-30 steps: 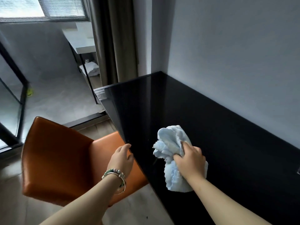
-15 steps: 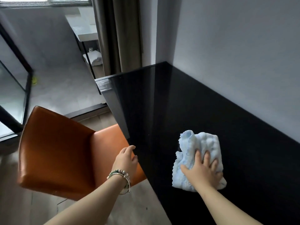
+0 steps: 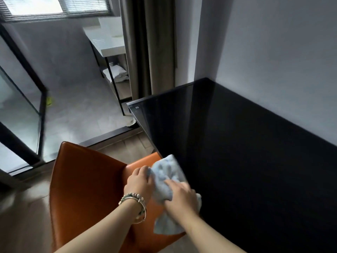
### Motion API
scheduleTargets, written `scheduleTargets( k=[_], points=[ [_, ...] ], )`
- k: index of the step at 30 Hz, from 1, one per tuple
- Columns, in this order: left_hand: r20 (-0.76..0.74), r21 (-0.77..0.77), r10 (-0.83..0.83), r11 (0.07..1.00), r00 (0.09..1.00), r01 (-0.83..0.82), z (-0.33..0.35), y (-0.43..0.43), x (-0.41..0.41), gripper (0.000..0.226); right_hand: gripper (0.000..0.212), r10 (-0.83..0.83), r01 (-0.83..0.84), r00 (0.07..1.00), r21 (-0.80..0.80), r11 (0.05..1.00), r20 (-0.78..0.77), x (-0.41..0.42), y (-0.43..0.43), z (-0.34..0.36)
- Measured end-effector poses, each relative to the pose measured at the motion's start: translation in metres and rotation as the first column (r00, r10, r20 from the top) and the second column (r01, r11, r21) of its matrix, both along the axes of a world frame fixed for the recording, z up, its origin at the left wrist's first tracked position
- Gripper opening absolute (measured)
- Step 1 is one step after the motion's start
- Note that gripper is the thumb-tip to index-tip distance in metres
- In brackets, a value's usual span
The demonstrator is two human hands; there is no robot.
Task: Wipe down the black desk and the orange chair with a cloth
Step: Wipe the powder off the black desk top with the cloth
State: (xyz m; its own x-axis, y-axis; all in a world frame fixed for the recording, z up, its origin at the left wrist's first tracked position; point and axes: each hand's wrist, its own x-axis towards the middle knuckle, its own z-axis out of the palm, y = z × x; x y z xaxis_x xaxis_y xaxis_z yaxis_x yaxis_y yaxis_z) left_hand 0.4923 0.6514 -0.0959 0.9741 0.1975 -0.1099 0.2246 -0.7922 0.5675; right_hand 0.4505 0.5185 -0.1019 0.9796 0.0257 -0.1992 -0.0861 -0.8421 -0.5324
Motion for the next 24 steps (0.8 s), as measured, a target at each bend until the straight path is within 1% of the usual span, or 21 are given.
scheduleTargets(
  k=[2, 3, 5, 7, 8, 10, 14, 16, 18, 19, 21, 24],
  points=[
    [0.021, -0.063, 0.035, 0.997, 0.999, -0.033, 0.003, 0.012, 0.007, 0.035, 0.057, -0.013, 0.015, 1.000, 0.146, 0.989, -0.011, 0.005, 0.020, 0.007],
    [0.034, -0.085, 0.047, 0.995, 0.998, -0.044, 0.006, 0.017, 0.010, 0.034, 0.055, -0.028, 0.024, 0.999, 0.157, 0.987, 0.020, 0.008, 0.023, 0.011],
    [0.062, -0.112, 0.040, 0.993, 0.997, -0.032, 0.011, 0.022, 0.018, 0.032, 0.054, -0.055, 0.042, 0.989, 0.095, 0.995, 0.137, 0.017, 0.016, 0.022],
    [0.076, -0.096, 0.010, 0.995, 0.997, -0.002, 0.016, 0.022, 0.024, 0.035, 0.053, -0.082, 0.072, 0.962, 0.049, 0.996, 0.260, 0.028, -0.004, 0.031],
    [0.069, -0.082, 0.004, 0.997, 0.998, 0.002, 0.018, 0.021, 0.026, 0.039, 0.053, -0.107, 0.101, 0.950, 0.038, 0.994, 0.293, 0.033, -0.018, 0.035],
    [0.054, -0.086, -0.001, 0.996, 0.999, 0.006, 0.020, 0.014, 0.029, 0.043, 0.056, -0.168, 0.181, 0.935, -0.014, 0.983, 0.312, 0.043, -0.049, 0.040],
    [0.023, -0.092, -0.040, 0.995, 0.999, 0.042, 0.020, -0.006, 0.034, 0.045, 0.059, -0.297, 0.342, 0.920, -0.156, 0.927, 0.257, 0.052, -0.120, 0.039],
    [0.001, -0.071, -0.051, 0.996, 0.999, 0.051, 0.019, -0.016, 0.034, 0.045, 0.059, -0.399, 0.429, 0.900, -0.196, 0.882, 0.173, 0.050, -0.154, 0.032],
    [-0.012, -0.050, -0.070, 0.996, 0.997, 0.069, 0.018, -0.025, 0.034, 0.045, 0.058, -0.477, 0.473, 0.878, -0.238, 0.848, 0.047, 0.049, -0.173, 0.022],
    [-0.023, -0.055, -0.074, 0.996, 0.997, 0.073, 0.017, -0.029, 0.033, 0.045, 0.057, -0.478, 0.458, 0.878, -0.274, 0.846, -0.010, 0.049, -0.175, 0.016],
    [-0.049, -0.076, -0.076, 0.995, 0.996, 0.072, 0.014, -0.035, 0.034, 0.043, 0.058, -0.430, 0.383, 0.900, -0.343, 0.858, -0.068, 0.052, -0.163, 0.006],
    [-0.079, -0.067, -0.039, 0.997, 0.996, 0.034, 0.011, -0.035, 0.036, 0.040, 0.057, -0.276, 0.249, 0.960, -0.322, 0.913, -0.039, 0.065, -0.126, 0.002]
  ],
)
